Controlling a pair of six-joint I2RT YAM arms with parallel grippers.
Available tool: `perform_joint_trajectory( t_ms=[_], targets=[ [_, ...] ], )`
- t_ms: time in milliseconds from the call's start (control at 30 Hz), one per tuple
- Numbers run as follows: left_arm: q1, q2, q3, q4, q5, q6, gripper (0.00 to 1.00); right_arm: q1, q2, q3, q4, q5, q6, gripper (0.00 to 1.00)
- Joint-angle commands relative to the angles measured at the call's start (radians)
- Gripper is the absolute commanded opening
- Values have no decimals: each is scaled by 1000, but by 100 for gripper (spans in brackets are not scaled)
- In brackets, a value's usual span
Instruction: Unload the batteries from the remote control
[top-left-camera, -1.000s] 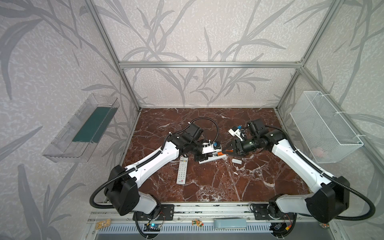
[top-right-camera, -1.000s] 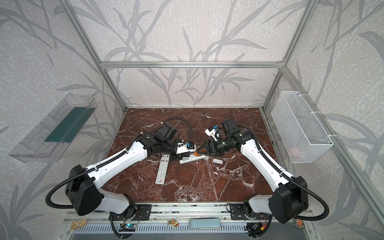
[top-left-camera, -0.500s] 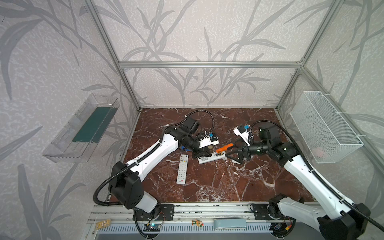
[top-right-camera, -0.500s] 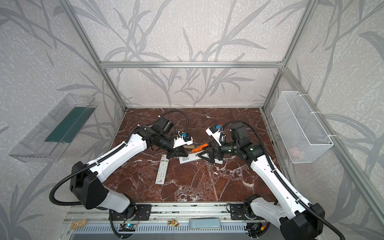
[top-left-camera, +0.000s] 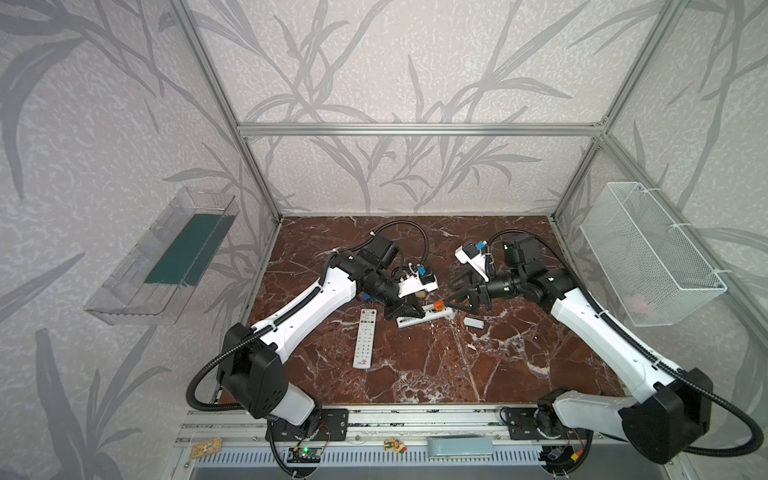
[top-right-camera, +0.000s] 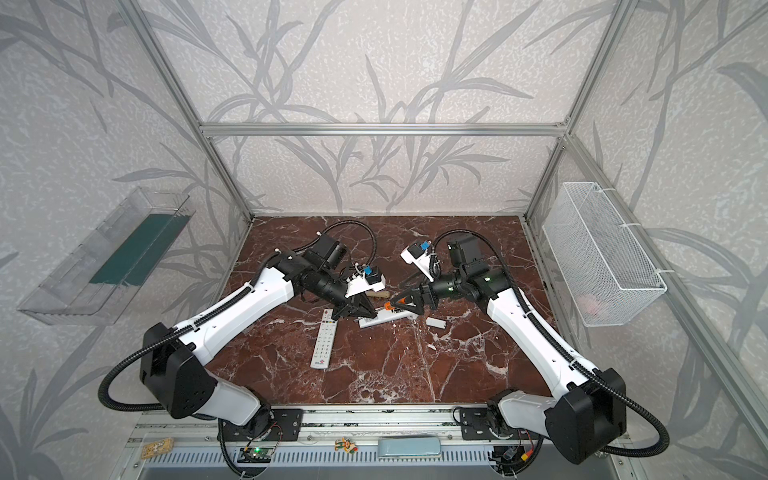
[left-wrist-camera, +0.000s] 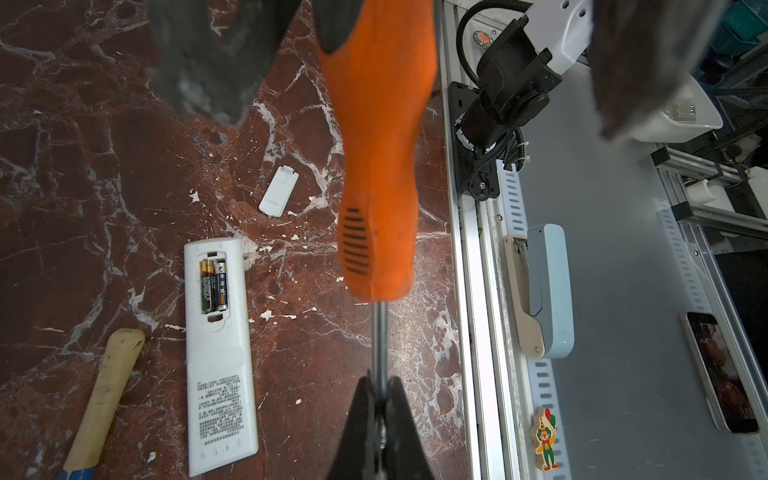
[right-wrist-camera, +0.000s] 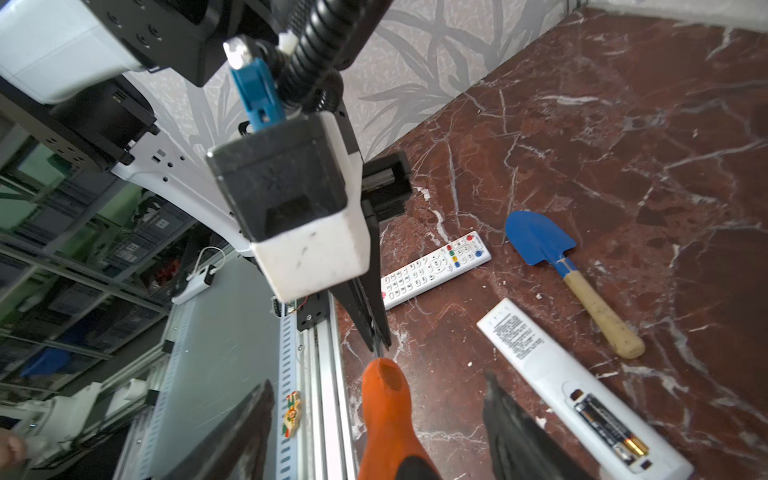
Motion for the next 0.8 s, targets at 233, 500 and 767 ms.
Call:
perform_joint_trajectory(
  t_ms=[233,500,767],
  targets=[
    [6,-10,27,-27,18,11,0,45,27,55,-122,42,-26,68],
    [7,-10,29,-23,16,7,0,52,36,70,-134,88,-15,55],
    [6,-9,26,-28,12,7,0,52,12,52,-66,82,23,29]
  ],
)
